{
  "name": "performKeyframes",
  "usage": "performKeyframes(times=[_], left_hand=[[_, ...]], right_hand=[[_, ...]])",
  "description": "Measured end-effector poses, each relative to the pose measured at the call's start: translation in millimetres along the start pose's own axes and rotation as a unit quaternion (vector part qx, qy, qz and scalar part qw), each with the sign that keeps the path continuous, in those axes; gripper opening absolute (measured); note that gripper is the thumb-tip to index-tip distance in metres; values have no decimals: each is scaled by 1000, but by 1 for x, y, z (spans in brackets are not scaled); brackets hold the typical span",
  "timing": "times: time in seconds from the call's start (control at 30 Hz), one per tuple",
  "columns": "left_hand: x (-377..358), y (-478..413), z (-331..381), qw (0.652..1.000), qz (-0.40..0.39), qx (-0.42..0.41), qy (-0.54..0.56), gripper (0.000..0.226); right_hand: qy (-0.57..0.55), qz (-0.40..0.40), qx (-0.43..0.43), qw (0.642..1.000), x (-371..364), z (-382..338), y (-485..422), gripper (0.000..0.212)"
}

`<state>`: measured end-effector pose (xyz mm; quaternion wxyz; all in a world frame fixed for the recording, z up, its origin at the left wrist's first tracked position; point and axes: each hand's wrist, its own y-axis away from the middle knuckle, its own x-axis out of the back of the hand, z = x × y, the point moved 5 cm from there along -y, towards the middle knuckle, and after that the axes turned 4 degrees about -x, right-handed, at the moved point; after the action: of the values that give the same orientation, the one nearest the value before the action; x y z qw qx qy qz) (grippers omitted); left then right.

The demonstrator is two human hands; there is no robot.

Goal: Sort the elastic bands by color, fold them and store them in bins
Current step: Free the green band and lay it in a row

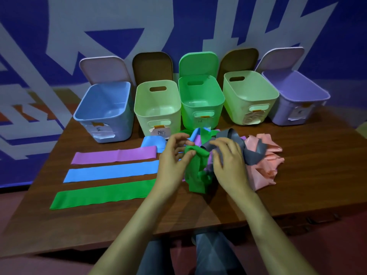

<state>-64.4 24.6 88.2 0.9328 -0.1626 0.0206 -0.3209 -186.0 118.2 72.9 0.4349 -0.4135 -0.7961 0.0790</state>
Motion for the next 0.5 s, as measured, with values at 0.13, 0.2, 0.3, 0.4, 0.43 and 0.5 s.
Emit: performKeyframes(times=[0.13, 0.2, 0.3, 0.4, 0.43, 0.5], left_hand=[[-1, -6, 18, 999, -15, -50, -3, 34], [-2, -9, 27, 996, -16, -80, -20, 33], [-3, -12, 41, 991, -6, -117, -60, 35], [0, -14, 47, 988, 8, -133, -83, 42], [0, -15, 47, 988, 8, -132, -83, 42], [1, -16, 45, 989, 8, -124, -79, 41]], right_hand=[[-230, -150, -78, 958, -2, -17, 0, 27], [-272, -150, -77, 948, 1, -25, -1, 30], [-330, -103, -65, 936, 15, -35, -9, 27], [-317, -120, -47, 940, 24, -40, -19, 20], [-291, -133, -33, 947, 26, -41, -22, 18], [-239, -124, -5, 963, 31, -42, -28, 17]])
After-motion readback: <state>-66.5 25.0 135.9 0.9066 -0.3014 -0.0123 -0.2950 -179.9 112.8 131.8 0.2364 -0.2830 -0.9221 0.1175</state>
